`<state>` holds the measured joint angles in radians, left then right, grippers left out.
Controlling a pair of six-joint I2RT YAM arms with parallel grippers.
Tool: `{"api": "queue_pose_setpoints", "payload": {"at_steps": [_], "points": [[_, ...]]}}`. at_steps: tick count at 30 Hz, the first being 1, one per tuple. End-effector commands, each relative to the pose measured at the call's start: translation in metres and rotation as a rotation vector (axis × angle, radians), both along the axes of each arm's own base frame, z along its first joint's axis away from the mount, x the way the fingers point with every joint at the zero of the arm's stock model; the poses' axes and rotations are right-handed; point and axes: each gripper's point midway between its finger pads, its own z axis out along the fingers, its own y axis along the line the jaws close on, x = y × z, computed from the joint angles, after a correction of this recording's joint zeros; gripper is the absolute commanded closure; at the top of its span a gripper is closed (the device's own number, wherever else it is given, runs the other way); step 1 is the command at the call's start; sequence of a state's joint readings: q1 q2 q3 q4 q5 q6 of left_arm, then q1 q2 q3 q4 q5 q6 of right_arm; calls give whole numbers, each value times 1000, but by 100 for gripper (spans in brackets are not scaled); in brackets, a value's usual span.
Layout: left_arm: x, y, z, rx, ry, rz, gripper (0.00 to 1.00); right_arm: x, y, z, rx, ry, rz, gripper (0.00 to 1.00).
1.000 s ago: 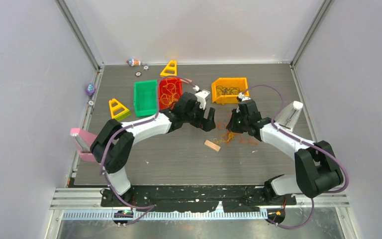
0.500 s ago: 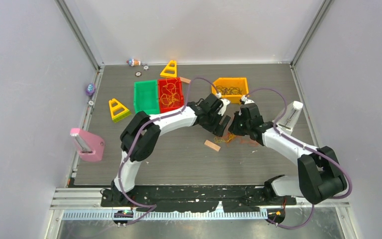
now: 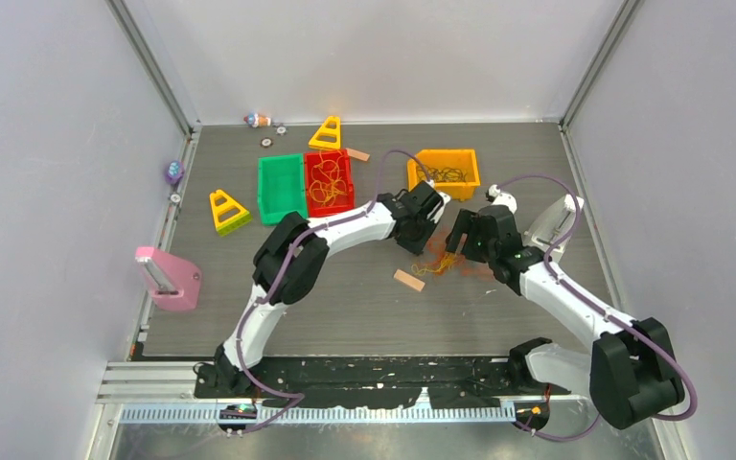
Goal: Untangle the cables
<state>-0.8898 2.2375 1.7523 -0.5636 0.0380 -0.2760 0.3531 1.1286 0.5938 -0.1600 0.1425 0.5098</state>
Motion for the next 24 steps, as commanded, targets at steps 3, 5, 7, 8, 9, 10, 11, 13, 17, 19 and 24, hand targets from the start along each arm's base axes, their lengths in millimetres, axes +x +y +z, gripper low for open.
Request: {"api": "queue_pose_setpoints", "payload": {"at_steps": [3, 5, 7, 8, 9, 10, 11, 13, 17, 19, 24], "points": [[-6, 6, 6, -39, -35, -7, 100, 3, -21, -13, -92, 79, -74, 12], [-5, 6, 25, -107, -86, 1, 100, 2, -26, -21, -123, 122, -96, 9], [-3, 10, 40, -170, -124, 15, 100, 1, -29, -29, -146, 160, -105, 8], [-5, 16, 41, -185, -126, 26, 100, 0, -29, -35, -155, 185, -102, 9], [-5, 19, 47, -212, -136, 36, 100, 0, -28, -39, -159, 201, -100, 10], [-4, 21, 54, -238, -147, 47, 100, 0, -27, -41, -160, 211, -98, 12], [-3, 26, 61, -262, -163, 60, 100, 0, -28, -46, -166, 227, -98, 15], [4, 38, 78, -319, -217, 105, 100, 0, -30, -51, -179, 245, -112, 23], [16, 73, 110, -441, -291, 208, 100, 3, -40, -57, -213, 275, -164, 44], [20, 97, 116, -500, -313, 280, 100, 4, -47, -58, -201, 291, -196, 64], [30, 162, 143, -540, -416, 430, 100, 6, -70, -49, -174, 262, -297, 82]]}}
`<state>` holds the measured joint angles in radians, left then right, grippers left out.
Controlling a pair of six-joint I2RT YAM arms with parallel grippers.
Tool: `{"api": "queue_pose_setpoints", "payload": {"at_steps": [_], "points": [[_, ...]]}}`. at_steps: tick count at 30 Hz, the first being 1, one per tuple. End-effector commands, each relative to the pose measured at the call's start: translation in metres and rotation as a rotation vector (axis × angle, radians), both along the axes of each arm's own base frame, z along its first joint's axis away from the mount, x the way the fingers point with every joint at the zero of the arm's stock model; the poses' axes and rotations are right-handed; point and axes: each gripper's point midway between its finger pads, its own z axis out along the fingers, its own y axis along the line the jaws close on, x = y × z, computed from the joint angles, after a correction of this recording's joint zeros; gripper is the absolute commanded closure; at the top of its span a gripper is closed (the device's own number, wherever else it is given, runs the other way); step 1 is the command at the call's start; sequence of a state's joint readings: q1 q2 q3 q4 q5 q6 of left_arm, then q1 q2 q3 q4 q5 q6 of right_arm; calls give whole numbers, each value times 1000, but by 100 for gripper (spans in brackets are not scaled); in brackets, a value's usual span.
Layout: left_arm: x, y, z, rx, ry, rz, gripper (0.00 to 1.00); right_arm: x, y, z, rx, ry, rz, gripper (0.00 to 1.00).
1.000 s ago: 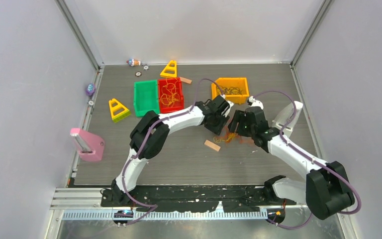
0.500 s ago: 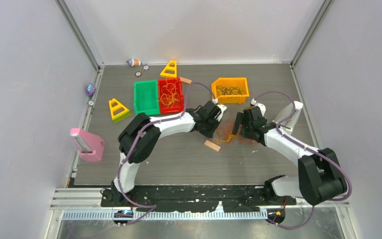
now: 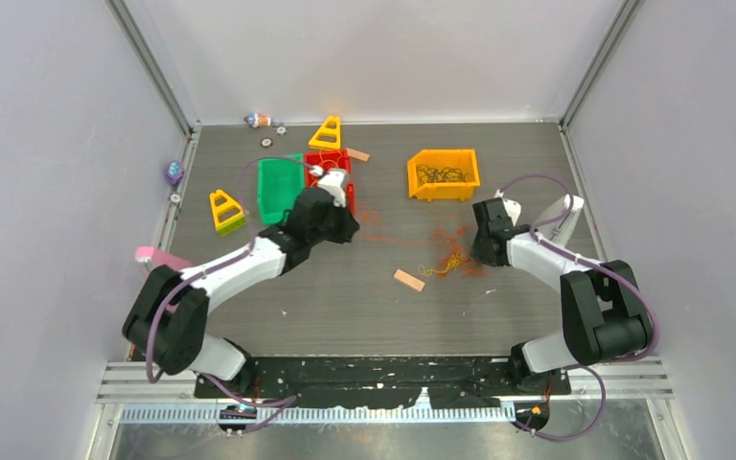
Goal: Untangle the cables
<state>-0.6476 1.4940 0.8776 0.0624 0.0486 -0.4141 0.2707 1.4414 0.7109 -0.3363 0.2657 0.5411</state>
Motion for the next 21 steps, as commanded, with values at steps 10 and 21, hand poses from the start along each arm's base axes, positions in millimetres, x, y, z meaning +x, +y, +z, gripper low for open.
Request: {"api": "queue_pose_setpoints", "payload": {"at_steps": [10, 21], "points": [[5, 149, 91, -139, -236, 449, 100, 6, -53, 46, -32, -214, -280, 94], [-16, 191, 155, -259, -313, 549, 100, 8, -50, 51, 8, -274, -268, 93]]}}
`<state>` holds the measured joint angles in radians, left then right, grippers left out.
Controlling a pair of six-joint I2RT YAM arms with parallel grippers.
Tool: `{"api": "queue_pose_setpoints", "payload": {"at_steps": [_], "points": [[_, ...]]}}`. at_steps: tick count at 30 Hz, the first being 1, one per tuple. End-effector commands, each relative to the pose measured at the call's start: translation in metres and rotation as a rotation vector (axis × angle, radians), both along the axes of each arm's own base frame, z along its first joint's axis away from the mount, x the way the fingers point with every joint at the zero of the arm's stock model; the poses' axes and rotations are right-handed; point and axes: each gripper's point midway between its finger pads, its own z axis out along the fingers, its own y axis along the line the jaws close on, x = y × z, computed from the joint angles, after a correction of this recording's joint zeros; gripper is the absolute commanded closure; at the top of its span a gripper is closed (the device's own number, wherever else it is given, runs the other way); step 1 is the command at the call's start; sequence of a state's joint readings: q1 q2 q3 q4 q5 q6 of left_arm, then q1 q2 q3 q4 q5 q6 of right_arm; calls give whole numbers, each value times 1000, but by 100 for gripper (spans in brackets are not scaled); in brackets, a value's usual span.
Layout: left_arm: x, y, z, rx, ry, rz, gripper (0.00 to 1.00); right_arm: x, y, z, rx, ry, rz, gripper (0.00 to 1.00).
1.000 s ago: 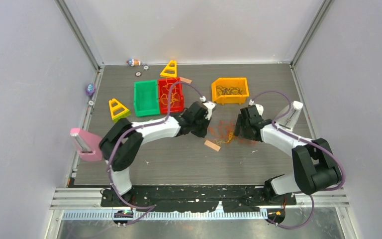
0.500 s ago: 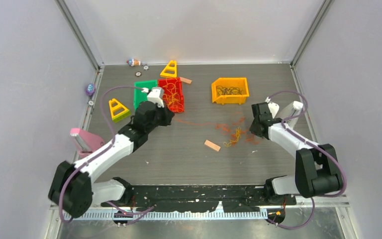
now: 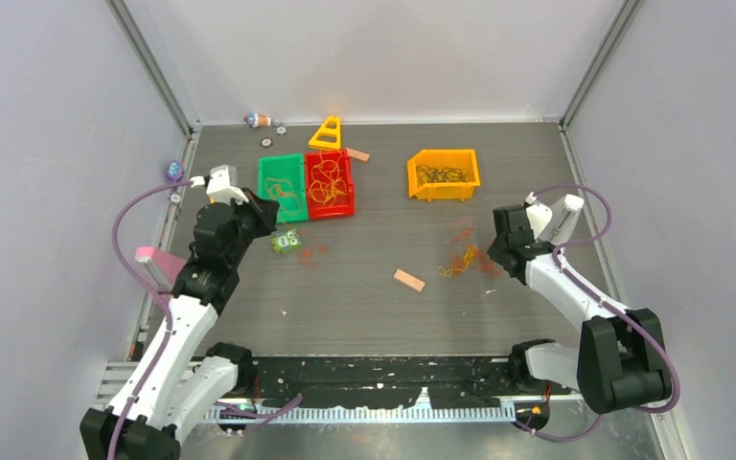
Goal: Untangle the cables
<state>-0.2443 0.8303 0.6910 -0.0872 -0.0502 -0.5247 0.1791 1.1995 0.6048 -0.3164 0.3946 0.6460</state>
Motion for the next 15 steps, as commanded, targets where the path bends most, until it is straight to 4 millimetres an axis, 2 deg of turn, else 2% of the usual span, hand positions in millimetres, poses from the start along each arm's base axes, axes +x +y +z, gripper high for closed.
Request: {"api": "queue_pose_setpoints", "payload": {"at_steps": [1, 4, 7, 8, 9, 10, 12, 15], "points": [[-9, 7, 38, -53, -66, 20, 100, 12, -1, 15, 10, -78, -13, 91], [-13, 10, 51, -64, -93, 28, 100, 14, 4, 18, 21, -95, 24, 84], [-17, 11, 65, -67, -116, 31, 100, 15, 14, 24, 46, -134, 105, 62], [-18, 12, 70, -67, -124, 34, 100, 19, 18, 29, 56, -164, 124, 48], [-19, 13, 74, -67, -131, 36, 100, 18, 24, 30, 72, -179, 160, 41], [-19, 13, 79, -66, -140, 37, 100, 19, 26, 32, 76, -200, 183, 28], [-18, 16, 90, -53, -156, 43, 100, 22, 37, 41, 101, -250, 244, 19], [-17, 22, 107, -29, -175, 70, 100, 25, 50, 52, 136, -309, 316, 12]]}}
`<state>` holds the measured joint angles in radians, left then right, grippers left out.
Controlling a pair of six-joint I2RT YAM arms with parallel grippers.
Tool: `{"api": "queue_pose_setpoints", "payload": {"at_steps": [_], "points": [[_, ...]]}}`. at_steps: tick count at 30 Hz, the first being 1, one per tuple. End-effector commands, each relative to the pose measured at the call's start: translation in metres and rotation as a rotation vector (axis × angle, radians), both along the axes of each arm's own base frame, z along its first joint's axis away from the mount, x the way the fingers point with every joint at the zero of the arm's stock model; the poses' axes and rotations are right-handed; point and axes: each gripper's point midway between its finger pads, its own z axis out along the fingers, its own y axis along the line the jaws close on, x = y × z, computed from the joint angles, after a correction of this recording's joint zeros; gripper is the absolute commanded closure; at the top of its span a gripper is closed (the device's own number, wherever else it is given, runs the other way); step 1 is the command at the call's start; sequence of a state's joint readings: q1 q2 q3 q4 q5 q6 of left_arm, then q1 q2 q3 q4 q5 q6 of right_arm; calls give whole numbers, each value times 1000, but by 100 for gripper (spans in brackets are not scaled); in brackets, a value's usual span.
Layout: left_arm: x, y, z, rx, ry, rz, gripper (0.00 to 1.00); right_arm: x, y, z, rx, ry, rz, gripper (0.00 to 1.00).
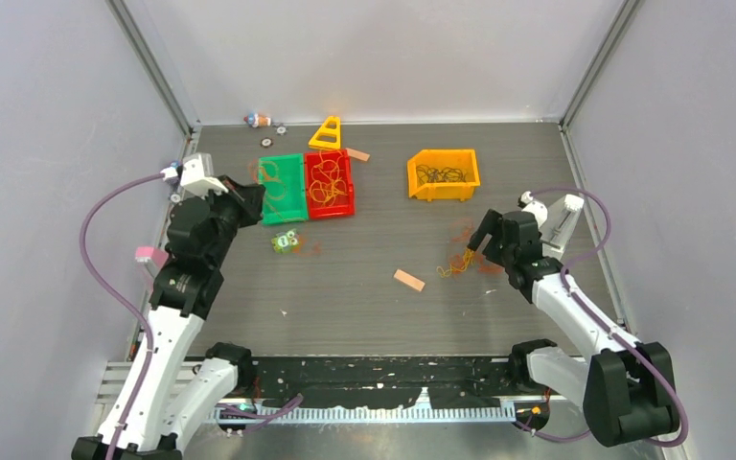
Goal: Untangle the cables
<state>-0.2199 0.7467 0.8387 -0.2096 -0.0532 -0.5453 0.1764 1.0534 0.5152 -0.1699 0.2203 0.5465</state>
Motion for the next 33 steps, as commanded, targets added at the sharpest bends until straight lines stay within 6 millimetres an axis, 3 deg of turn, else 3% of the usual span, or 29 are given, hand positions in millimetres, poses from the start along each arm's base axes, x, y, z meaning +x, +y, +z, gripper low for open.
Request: {"api": "queue_pose_setpoints", "payload": {"at_steps": [1, 5, 13, 21, 28, 33], "points": [[0, 12, 45, 16, -81, 49, 100, 18, 24, 31, 52, -158, 141, 11], [7, 18, 59, 41, -98, 69, 100, 21, 36, 35, 38, -188, 185, 10], [28, 34, 68, 78, -66, 121, 100, 17, 56, 30, -66, -274, 215, 10], [45, 52, 78, 99, -47, 172, 100, 18, 69, 27, -63, -294, 244, 10], [58, 66, 90, 101, -38, 200, 100, 20, 72, 25, -65, -282, 249, 10], [85, 63, 86, 80, -30, 180, 100, 21, 73, 26, -65, -283, 249, 10]]}}
